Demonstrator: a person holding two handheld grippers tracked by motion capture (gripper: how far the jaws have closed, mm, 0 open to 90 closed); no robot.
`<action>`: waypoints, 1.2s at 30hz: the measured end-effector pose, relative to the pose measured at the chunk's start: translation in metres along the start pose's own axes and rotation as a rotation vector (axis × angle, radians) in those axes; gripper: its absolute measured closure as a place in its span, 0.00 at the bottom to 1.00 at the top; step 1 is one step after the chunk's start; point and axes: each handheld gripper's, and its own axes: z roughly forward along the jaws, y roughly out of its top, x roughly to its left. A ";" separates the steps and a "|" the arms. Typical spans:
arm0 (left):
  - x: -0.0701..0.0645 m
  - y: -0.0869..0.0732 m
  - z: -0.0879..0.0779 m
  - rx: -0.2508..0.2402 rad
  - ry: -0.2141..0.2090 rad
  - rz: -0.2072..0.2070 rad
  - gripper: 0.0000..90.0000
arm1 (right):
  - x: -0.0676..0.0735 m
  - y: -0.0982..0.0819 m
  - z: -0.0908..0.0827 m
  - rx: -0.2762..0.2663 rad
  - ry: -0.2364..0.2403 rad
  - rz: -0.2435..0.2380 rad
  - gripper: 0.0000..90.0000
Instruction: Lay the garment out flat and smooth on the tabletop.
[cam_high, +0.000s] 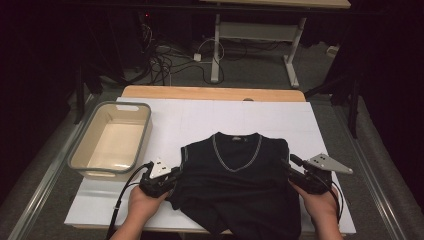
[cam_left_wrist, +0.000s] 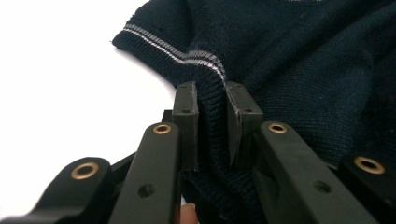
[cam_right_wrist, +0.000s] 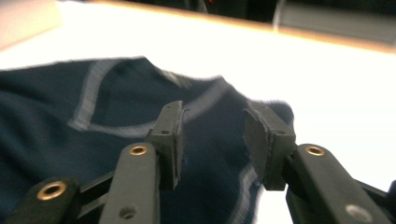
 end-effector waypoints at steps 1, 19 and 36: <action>0.000 0.000 0.000 0.002 0.002 0.003 0.82 | -0.004 -0.006 0.007 0.039 0.014 0.016 0.69; -0.002 0.001 0.002 0.023 -0.011 0.021 0.82 | 0.004 -0.026 0.038 0.187 0.132 0.083 0.78; -0.017 0.042 -0.043 -0.197 -0.004 0.084 0.85 | 0.006 -0.002 -0.053 -0.151 0.003 -0.045 0.87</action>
